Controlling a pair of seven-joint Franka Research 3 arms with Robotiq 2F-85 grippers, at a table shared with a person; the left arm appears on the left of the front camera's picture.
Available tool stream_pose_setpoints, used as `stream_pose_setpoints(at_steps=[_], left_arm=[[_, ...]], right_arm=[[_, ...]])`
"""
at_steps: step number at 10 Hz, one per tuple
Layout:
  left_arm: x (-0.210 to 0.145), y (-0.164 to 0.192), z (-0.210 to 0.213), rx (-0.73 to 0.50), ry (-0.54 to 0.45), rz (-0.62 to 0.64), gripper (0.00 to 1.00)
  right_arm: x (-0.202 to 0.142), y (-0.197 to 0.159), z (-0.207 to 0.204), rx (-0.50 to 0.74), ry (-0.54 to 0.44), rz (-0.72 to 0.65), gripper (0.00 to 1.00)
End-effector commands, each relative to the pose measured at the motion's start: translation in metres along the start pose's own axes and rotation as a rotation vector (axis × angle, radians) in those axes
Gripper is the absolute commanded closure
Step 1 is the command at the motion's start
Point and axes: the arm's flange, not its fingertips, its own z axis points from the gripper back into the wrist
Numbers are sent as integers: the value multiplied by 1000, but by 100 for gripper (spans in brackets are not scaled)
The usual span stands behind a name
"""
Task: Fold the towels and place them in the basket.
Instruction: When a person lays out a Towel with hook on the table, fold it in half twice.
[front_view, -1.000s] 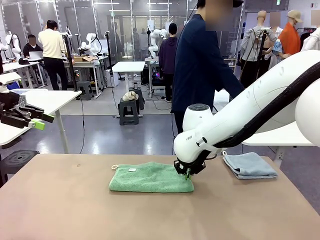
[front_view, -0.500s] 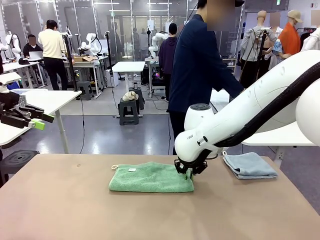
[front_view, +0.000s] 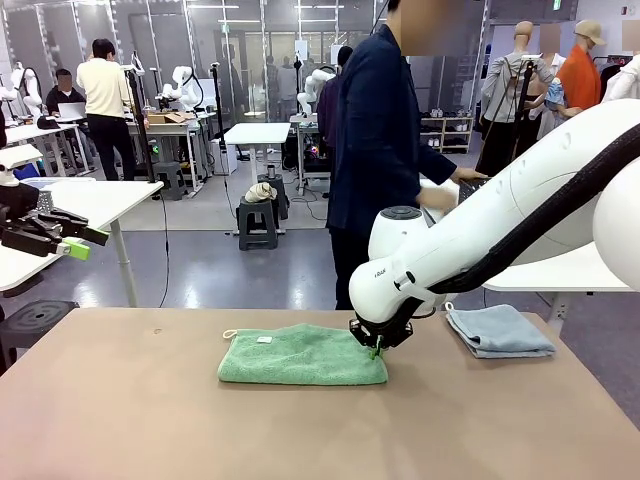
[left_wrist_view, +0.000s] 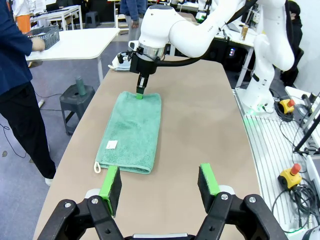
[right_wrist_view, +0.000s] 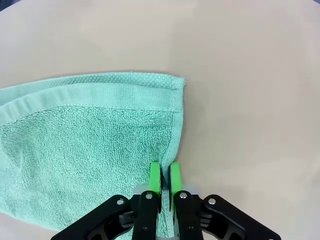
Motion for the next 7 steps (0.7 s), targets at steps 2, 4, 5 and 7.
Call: stream_pose_setpoints(at_steps=[2, 4, 5, 7], left_arm=[[1, -1, 0, -3, -4, -1, 21], [1, -1, 0, -3, -4, -1, 21], [1, -1, 0, -3, -4, -1, 21], [1, -1, 0, -3, -4, -1, 21]], right_arm=[[-3, -6, -6, 10, 14, 5, 90], [-4, -6, -8, -2, 24, 8, 100], [-3, -6, -9, -5, 31, 5, 100], [-3, -6, -8, -4, 39, 0, 100]])
